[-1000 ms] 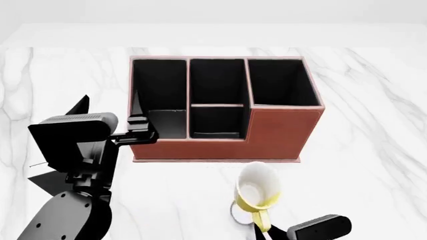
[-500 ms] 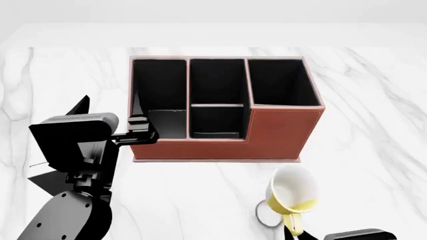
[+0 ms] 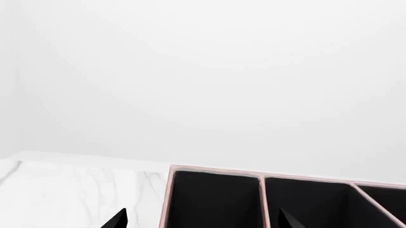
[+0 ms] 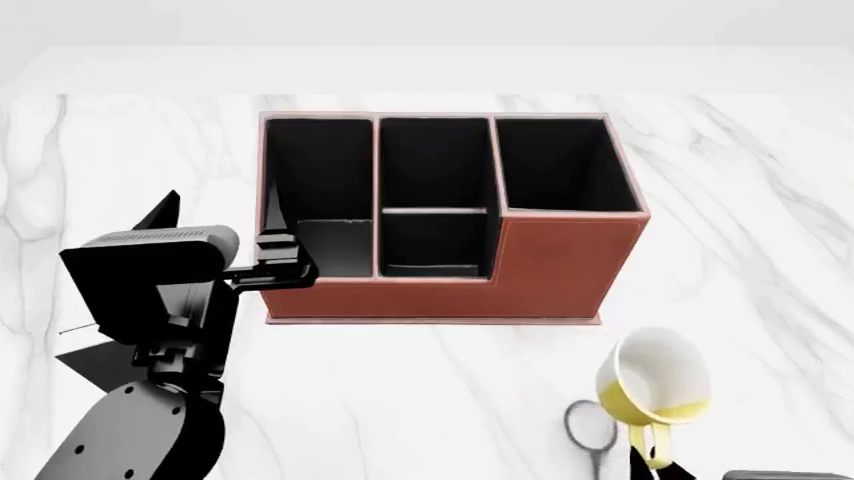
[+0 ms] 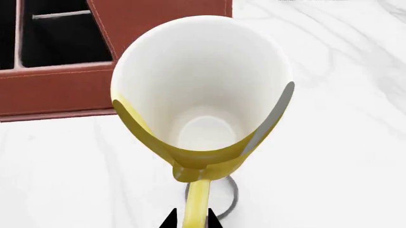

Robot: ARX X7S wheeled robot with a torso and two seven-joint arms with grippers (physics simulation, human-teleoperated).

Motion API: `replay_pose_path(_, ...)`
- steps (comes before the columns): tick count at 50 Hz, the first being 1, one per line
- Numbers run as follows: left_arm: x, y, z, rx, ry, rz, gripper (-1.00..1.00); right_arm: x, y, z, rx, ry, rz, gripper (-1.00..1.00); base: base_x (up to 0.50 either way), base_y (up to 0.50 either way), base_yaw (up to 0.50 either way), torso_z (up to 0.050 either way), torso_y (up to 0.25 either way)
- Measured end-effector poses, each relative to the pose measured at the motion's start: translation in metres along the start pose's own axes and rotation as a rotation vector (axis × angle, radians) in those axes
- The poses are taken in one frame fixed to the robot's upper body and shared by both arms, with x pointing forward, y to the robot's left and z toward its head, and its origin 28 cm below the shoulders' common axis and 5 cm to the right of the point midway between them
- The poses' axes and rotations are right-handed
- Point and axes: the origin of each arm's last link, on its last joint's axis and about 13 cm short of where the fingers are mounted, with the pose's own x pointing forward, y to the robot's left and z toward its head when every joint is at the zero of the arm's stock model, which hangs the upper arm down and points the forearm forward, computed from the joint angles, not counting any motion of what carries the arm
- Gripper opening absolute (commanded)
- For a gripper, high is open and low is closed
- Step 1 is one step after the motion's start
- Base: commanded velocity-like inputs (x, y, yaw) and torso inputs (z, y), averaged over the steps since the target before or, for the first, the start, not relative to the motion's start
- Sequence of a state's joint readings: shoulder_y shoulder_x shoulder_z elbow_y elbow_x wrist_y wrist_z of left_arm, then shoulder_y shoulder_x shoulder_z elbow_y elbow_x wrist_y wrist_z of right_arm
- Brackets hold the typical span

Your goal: Pick up the yellow and white mug and place it to the right of the caddy.

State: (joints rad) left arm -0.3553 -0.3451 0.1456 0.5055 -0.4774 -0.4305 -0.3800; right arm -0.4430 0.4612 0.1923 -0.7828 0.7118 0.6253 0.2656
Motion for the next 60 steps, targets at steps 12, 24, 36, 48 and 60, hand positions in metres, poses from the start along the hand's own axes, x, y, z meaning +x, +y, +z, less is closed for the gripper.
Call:
replay_pose_path(12,0.0,0.0,0.0,0.002,-0.001,0.0,1.0,0.006,-0.013,0.004,0.02,-0.006,-0.052,-1.0,0.0,0.0,0.0,0.0,0.0)
replay_pose_path(24,0.0,0.0,-0.001,0.003,-0.001,0.0,1.0,0.016,-0.024,0.013,0.039,-0.018,-0.083,-1.0,0.0,0.0,0.0,0.0,0.001)
replay_pose_path(36,0.0,0.0,0.0,0.003,0.0,0.0,1.0,0.027,-0.032,0.021,0.057,-0.021,-0.096,-1.0,0.0,0.0,0.0,0.0,0.001)
replay_pose_path(48,0.001,0.0,0.0,0.003,0.002,0.0,1.0,0.043,-0.036,0.032,0.062,-0.019,-0.094,-1.0,0.0,0.0,0.0,0.0,0.0)
replay_pose_path(60,0.001,-0.001,-0.001,0.005,0.004,-0.001,1.0,0.06,-0.039,0.043,0.066,-0.015,-0.086,-1.0,0.0,0.0,0.0,0.0,0.001)
